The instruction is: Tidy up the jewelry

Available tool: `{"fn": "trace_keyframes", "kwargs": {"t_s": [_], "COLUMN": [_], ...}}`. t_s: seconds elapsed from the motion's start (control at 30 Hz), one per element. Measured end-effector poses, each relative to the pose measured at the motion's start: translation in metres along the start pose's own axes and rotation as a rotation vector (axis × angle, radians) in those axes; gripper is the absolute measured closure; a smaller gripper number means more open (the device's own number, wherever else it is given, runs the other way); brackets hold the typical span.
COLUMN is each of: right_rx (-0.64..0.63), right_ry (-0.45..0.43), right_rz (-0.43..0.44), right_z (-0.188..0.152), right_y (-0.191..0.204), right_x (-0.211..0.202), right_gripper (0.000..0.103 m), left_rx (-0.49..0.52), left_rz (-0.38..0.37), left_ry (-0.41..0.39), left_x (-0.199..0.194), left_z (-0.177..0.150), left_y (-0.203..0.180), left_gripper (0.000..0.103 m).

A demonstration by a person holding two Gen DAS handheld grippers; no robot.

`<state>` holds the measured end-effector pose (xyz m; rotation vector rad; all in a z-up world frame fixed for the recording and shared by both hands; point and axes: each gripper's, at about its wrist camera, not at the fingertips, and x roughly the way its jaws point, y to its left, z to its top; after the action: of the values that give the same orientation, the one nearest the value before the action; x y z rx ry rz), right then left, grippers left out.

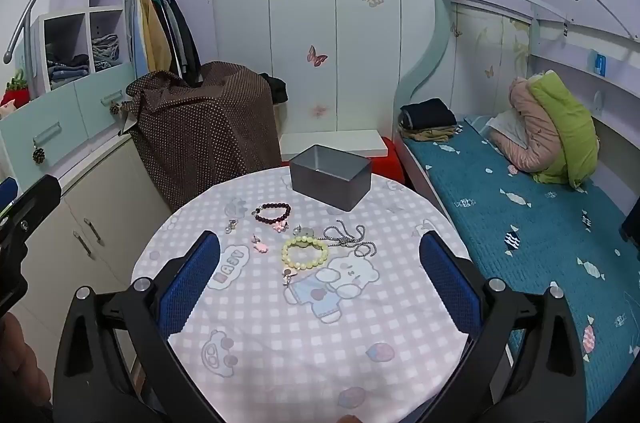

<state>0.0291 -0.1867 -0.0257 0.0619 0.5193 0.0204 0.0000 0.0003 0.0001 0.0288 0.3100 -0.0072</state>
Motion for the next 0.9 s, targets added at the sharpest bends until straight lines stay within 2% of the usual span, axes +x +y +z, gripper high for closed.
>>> {"fn": "trace_keyframes", "kwargs": {"t_s": [0.9], "right_rx": [-0.018], "right_ry": [-0.073], "right_rz": [-0.015], "right_z": [0.007], "right_y": [0.002], "right_x": [-0.020], "right_gripper": [0.007], "left_rx": [-0.010], "left_rz": [-0.027], "left_ry": [0.010], "left_x": [0.002], "left_z": [0.002], "left_y": [0.002], "left_gripper": [0.005]}}
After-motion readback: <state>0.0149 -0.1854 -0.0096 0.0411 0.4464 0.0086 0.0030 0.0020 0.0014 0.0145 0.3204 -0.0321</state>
